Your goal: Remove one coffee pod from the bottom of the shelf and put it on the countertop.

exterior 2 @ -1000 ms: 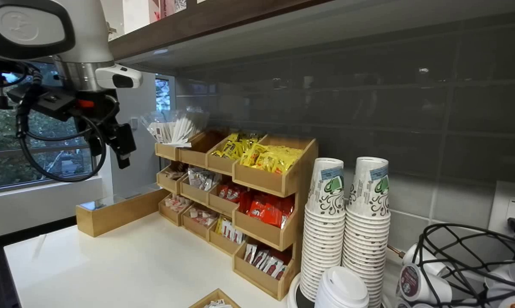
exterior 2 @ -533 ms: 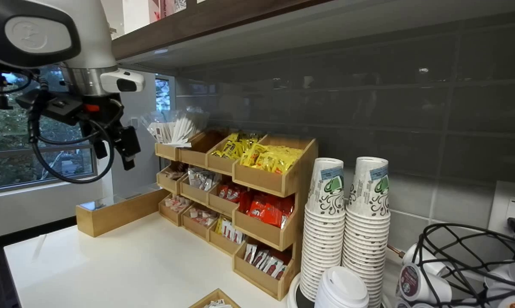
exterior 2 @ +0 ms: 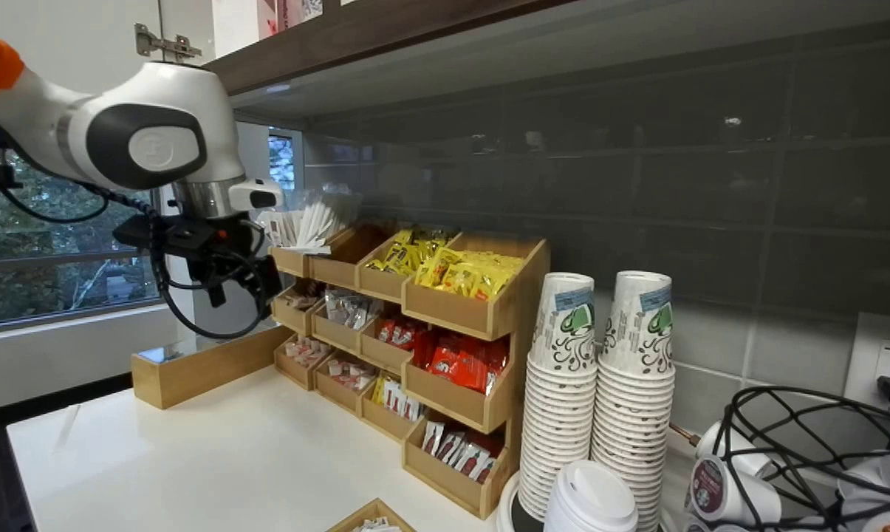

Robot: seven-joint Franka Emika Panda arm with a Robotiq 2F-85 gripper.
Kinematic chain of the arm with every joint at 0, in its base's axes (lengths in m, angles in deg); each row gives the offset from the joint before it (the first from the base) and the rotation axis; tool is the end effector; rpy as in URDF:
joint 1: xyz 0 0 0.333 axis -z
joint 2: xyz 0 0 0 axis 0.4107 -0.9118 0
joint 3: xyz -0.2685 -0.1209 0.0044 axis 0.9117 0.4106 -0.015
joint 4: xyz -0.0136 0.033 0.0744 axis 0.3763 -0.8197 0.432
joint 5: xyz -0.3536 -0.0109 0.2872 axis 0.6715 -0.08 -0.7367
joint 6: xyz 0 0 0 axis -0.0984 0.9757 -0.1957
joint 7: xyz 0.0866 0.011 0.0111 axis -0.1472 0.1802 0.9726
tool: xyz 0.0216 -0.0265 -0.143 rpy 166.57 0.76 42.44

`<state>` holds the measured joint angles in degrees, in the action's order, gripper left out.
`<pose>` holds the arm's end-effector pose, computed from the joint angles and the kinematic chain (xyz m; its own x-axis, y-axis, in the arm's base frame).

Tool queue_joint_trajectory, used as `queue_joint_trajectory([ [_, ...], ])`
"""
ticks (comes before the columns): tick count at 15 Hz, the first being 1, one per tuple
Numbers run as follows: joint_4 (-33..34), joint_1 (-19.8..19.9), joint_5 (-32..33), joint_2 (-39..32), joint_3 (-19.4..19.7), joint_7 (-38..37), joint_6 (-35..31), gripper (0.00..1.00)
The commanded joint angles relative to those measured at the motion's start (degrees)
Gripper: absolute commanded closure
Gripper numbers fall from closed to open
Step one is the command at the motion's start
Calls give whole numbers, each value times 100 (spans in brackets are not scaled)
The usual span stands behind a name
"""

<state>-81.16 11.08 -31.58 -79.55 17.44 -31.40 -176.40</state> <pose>0.5329 0.2101 0.3293 0.9021 0.3152 0.2947 0.3510 -0.9333 -0.0762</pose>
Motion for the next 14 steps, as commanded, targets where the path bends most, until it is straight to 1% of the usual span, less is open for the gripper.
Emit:
queue_joint_trajectory([
  [1, 651, 58, 331, -945, -206, -310, -411, 0],
  [4, 972, -17, 475, -1530, -331, -876, -924, 0],
  [6, 1124, -126, 829, -1900, -350, -1518, -1328, 0],
  [7, 1210, -213, 1056, -2081, -321, -1786, -1431, 0],
  [8, 1306, -287, 1125, -2219, -299, -1949, -1406, 0],
  [9, 1035, -149, 841, -1854, -344, -1484, -1313, 0],
  [11, 1181, -251, 951, -2106, -327, -1715, -1351, 0],
  [14, 1270, -265, 960, -2183, -316, -1749, -1351, 0],
])
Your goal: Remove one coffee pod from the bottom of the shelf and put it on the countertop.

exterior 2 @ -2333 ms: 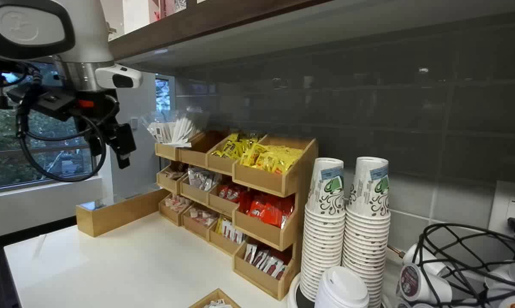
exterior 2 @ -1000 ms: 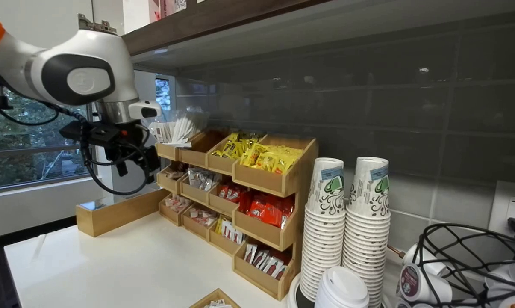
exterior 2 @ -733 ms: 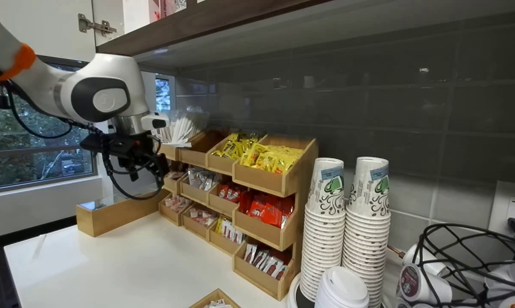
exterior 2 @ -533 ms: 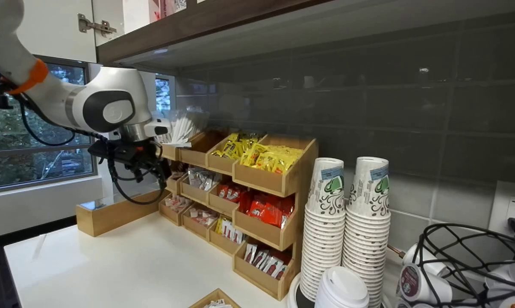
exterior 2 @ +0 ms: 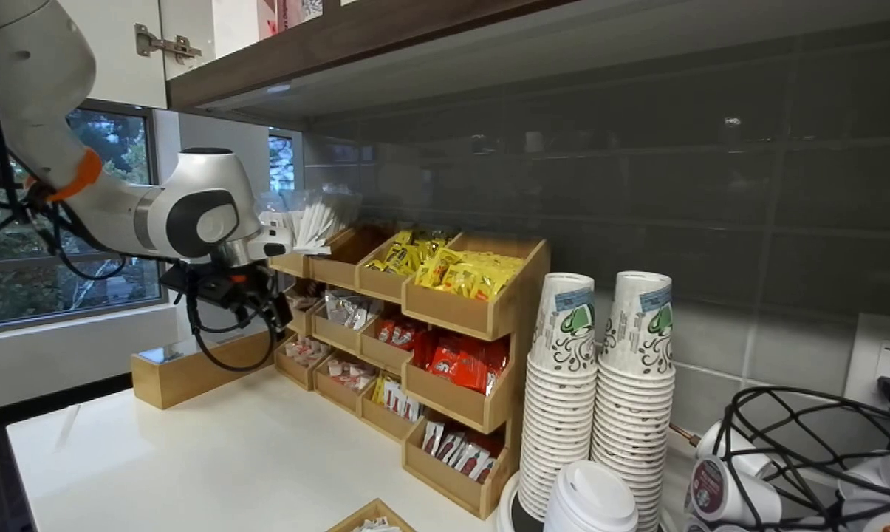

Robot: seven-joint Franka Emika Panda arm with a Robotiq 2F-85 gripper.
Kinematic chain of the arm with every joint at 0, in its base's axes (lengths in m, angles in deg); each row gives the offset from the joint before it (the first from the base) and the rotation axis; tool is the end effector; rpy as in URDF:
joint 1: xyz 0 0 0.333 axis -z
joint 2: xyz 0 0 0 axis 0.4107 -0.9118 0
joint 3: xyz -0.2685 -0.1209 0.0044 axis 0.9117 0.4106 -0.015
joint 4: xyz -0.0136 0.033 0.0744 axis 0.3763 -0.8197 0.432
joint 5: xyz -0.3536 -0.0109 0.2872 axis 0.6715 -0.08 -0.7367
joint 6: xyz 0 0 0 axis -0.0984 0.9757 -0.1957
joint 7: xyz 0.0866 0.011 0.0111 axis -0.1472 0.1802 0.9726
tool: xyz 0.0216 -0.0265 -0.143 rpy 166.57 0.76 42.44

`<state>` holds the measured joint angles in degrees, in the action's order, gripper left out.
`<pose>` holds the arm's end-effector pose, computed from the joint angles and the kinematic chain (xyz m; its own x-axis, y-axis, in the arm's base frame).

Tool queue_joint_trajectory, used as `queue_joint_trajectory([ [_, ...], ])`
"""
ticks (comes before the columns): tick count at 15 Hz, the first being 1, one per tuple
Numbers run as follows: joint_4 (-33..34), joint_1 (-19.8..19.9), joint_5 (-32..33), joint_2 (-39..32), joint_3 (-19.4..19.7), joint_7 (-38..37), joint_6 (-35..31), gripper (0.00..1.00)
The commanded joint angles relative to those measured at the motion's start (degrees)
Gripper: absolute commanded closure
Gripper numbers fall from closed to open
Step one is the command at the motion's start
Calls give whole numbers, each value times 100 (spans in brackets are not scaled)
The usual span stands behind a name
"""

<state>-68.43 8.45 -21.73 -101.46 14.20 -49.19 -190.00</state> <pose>0.5835 0.3013 0.2457 0.9109 0.2109 0.3547 0.2651 -0.9577 -0.1115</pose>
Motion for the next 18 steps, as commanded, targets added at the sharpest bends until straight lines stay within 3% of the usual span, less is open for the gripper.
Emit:
queue_joint_trajectory([
  [1, 38, -88, 186, -19, 101, -199, 95, 0],
  [9, 760, -772, 1347, -873, 633, -1291, 84, 0],
  [18, 1717, -1465, 1975, -1781, 1314, -1697, 88, 0],
])
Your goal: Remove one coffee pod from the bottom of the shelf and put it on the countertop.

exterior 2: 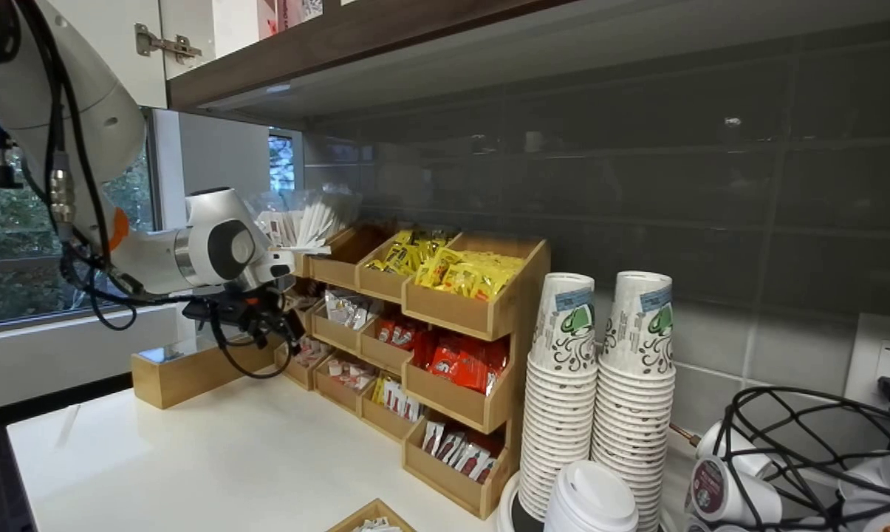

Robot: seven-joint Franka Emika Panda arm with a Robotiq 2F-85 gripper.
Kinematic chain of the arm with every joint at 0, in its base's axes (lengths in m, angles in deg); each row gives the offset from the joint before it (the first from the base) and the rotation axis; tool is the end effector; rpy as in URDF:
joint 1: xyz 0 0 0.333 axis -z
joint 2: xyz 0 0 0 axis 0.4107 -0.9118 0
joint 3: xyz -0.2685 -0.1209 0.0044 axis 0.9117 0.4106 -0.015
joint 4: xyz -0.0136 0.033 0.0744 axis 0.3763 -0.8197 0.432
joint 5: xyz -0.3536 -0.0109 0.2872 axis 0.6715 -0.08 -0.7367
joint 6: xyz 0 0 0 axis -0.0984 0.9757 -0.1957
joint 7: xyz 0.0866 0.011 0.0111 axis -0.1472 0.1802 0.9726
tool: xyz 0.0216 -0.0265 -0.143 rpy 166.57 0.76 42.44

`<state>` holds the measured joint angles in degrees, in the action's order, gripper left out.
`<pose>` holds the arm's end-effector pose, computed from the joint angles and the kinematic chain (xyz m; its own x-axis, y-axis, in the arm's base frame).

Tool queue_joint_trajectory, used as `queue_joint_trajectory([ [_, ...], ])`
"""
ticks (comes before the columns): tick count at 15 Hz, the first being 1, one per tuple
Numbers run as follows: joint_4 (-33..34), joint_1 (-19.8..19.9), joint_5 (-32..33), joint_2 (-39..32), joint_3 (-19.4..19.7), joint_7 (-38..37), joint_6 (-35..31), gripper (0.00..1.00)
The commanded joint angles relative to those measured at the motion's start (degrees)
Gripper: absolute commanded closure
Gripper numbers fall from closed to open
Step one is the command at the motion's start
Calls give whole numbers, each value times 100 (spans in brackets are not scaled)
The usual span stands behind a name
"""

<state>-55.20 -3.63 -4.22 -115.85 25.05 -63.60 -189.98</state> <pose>0.6218 0.3442 0.1877 0.8838 0.2718 0.3808 0.2745 -0.9604 0.0486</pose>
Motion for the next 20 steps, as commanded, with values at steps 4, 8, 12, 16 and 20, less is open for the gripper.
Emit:
queue_joint_trajectory([
  [4, 778, -529, 361, -720, 496, -374, -47, 0],
  [8, 1154, -836, 514, -1046, 856, -537, -124, 0],
  [12, 1436, -1100, 563, -1334, 1199, -755, -227, 0],
  [16, 1647, -1333, 556, -1603, 1499, -925, -385, 0],
  [20, 1791, -1593, 515, -1808, 1820, -1167, -527, 0],
])
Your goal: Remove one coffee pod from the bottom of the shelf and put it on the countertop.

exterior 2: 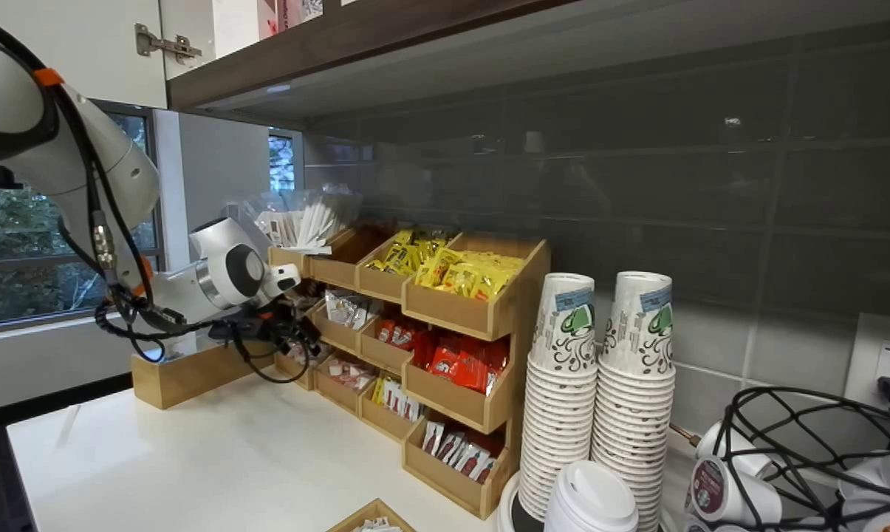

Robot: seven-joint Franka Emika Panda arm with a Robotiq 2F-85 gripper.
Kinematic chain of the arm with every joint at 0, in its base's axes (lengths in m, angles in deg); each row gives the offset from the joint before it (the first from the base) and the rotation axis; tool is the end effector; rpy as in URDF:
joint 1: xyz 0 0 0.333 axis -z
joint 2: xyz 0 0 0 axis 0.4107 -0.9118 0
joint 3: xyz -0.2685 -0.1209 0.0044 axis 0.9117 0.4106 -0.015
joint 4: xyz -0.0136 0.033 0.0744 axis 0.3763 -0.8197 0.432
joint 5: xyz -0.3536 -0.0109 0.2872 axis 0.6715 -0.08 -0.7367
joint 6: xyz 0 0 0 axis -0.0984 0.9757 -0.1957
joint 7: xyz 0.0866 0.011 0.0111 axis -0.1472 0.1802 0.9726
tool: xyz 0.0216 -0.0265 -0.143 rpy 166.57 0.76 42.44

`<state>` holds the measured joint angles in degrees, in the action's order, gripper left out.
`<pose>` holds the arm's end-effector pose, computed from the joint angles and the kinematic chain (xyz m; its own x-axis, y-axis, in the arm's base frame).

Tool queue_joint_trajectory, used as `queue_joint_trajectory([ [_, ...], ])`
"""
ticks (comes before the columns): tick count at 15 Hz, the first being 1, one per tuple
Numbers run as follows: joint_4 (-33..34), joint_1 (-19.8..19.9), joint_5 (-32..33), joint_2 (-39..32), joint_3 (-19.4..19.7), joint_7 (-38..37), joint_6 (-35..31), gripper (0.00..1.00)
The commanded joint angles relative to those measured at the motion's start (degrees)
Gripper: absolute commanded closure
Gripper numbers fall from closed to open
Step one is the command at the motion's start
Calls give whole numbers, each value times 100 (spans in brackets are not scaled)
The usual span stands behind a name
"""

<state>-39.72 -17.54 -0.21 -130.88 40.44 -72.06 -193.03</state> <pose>0.6754 0.3765 0.1506 0.8194 0.2880 0.4957 0.2335 -0.9574 0.1701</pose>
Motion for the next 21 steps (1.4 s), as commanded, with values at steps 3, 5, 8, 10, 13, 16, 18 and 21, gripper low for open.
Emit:
queue_joint_trajectory([
  [3, 318, -281, 61, -395, 347, -373, -218, 0],
  [5, 326, -288, 20, -404, 324, -361, -224, 0],
  [8, 293, -305, -70, -409, 341, -607, -389, 2],
  [10, 238, -328, -141, -403, 387, -906, -619, 1],
  [13, 154, -384, -257, -412, 478, -1342, -872, 0],
  [16, 120, -407, -452, -489, 495, -1552, -1017, 0],
  [18, 85, -427, -647, -524, 491, -1609, -1111, 0],
  [21, 82, -505, -906, -589, 580, -1609, -1257, 0],
])
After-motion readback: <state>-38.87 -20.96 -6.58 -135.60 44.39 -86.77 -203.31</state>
